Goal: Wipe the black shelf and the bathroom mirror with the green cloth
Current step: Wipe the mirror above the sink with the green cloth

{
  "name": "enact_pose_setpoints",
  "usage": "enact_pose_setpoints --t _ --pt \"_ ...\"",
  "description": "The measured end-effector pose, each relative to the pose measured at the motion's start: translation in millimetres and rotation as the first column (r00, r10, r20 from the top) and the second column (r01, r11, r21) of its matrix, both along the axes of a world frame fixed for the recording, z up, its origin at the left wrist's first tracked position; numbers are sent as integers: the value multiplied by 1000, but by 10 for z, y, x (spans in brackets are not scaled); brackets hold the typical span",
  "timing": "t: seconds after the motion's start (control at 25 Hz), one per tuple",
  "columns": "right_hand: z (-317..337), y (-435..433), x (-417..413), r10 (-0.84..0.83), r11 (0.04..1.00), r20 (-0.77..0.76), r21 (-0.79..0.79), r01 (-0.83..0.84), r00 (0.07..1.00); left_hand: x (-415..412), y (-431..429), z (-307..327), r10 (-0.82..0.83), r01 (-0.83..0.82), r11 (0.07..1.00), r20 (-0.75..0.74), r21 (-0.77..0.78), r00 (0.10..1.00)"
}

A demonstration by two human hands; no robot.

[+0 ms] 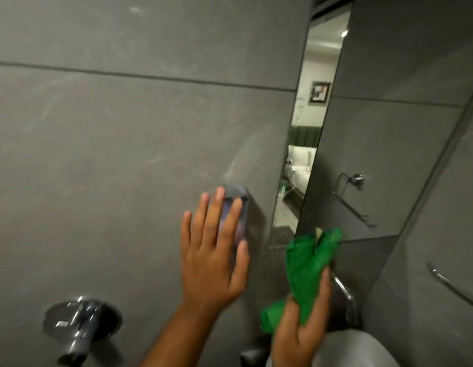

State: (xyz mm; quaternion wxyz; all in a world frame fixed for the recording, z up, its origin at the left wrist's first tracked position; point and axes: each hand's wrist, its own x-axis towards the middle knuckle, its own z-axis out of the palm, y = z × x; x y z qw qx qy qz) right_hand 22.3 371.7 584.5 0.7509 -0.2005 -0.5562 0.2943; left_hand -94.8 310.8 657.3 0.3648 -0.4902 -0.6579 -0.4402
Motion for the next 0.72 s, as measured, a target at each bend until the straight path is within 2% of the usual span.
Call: enact_pose_setpoints --t 0.12,0.16,0.24,0.32,0.4,0.48,0.56,0.72 --pt "313 810 -188 14 996 236 81 -34 972 -135 660 1115 53 -53 999 -4 7 999" --pt "405 1120 -314 -34 993 334 115 -5 942 -193 872 1420 69 -69 998 -4 -7 998" --pt "372 1482 -491 -103 981 520 193 1 848 -358 1215 1852 118 -119 992 -51 -28 992" --pt "245 1691 -566 -237 951 611 305 52 755 -539 1440 2055 208 -217 975 -171 -36 963" --pt "132 1821 -598 -312 927 598 361 99 738 -686 1547 2058 314 -341 939 -302 -38 900" --pt "73 1889 -708 -392 900 568 400 173 724 -753 1589 2014 377 -407 913 -363 -8 852" --pt "35 1961 -839 -500 855 556 440 275 664 -769 1614 1991 378 -397 917 -362 23 852" --pt "63 2041 -955 -615 781 527 509 361 587 -770 1645 1987 397 -389 916 -332 96 855"
